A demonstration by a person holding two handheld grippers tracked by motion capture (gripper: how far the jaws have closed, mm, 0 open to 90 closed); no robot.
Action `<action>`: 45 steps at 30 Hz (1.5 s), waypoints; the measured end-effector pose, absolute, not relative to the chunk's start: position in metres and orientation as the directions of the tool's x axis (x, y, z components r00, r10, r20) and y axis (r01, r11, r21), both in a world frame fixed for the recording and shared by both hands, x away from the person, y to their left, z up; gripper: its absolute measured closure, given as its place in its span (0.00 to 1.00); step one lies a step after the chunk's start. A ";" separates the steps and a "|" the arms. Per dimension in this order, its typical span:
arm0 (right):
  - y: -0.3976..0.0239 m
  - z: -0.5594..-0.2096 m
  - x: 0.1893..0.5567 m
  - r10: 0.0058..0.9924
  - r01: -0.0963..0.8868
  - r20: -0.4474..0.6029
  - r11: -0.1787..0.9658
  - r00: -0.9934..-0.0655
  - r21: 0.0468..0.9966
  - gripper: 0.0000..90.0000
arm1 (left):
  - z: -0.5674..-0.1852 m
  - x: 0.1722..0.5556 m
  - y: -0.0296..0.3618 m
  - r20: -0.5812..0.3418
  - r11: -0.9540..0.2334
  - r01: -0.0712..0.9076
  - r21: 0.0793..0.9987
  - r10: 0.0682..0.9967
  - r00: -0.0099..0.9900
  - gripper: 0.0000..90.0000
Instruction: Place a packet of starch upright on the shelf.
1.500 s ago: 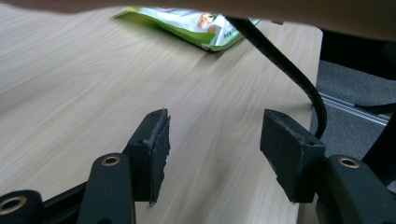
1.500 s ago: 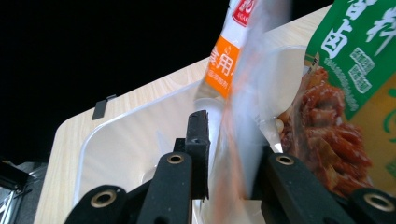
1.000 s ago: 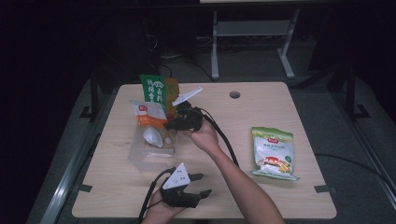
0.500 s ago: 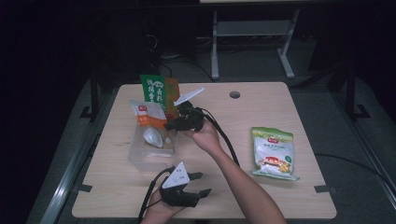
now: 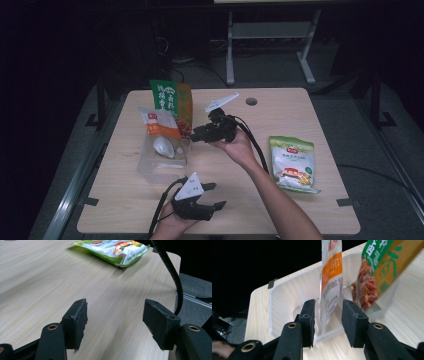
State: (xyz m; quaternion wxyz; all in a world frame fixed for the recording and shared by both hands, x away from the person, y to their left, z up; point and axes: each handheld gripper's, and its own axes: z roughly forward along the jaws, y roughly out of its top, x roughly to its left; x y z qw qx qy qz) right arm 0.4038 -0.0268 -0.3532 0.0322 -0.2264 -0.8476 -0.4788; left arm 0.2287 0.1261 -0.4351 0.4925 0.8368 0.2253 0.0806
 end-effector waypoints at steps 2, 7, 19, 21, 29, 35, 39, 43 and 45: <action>-0.035 -0.353 0.402 0.360 0.418 0.271 0.436 -0.893 0.797 0.66 | -0.435 0.229 0.126 -0.089 -0.416 0.301 0.858 0.457 0.885 0.40; -0.055 -0.354 0.398 0.372 0.427 0.274 0.430 -0.887 0.795 0.63 | -0.434 0.230 0.126 -0.083 -0.420 0.301 0.856 0.463 0.883 0.38; -0.104 -0.356 0.388 0.432 0.474 0.292 0.407 -0.853 0.781 0.55 | -0.436 0.232 0.120 -0.078 -0.430 0.295 0.853 0.454 0.888 0.38; -0.111 -0.358 0.387 0.440 0.479 0.294 0.403 -0.849 0.780 0.54 | -0.436 0.232 0.120 -0.086 -0.432 0.304 0.849 0.455 0.886 0.37; -0.140 -0.363 0.381 0.480 0.520 0.314 0.391 -0.819 0.759 0.49 | -0.437 0.232 0.115 -0.089 -0.430 0.303 0.851 0.451 0.888 0.37; -0.154 -0.364 0.376 0.504 0.518 0.297 0.384 -0.811 0.764 0.47 | -0.436 0.234 0.116 -0.078 -0.445 0.298 0.844 0.447 0.891 0.36; -0.163 -0.365 0.372 0.527 0.530 0.296 0.375 -0.797 0.760 0.45 | -0.437 0.234 0.116 -0.090 -0.439 0.310 0.844 0.453 0.887 0.36; -0.175 -0.366 0.369 0.544 0.540 0.294 0.373 -0.786 0.754 0.44 | -0.435 0.236 0.115 -0.087 -0.447 0.309 0.839 0.451 0.888 0.36; -0.180 -0.366 0.366 0.553 0.544 0.294 0.365 -0.779 0.755 0.44 | -0.435 0.237 0.114 -0.085 -0.446 0.306 0.841 0.450 0.889 0.36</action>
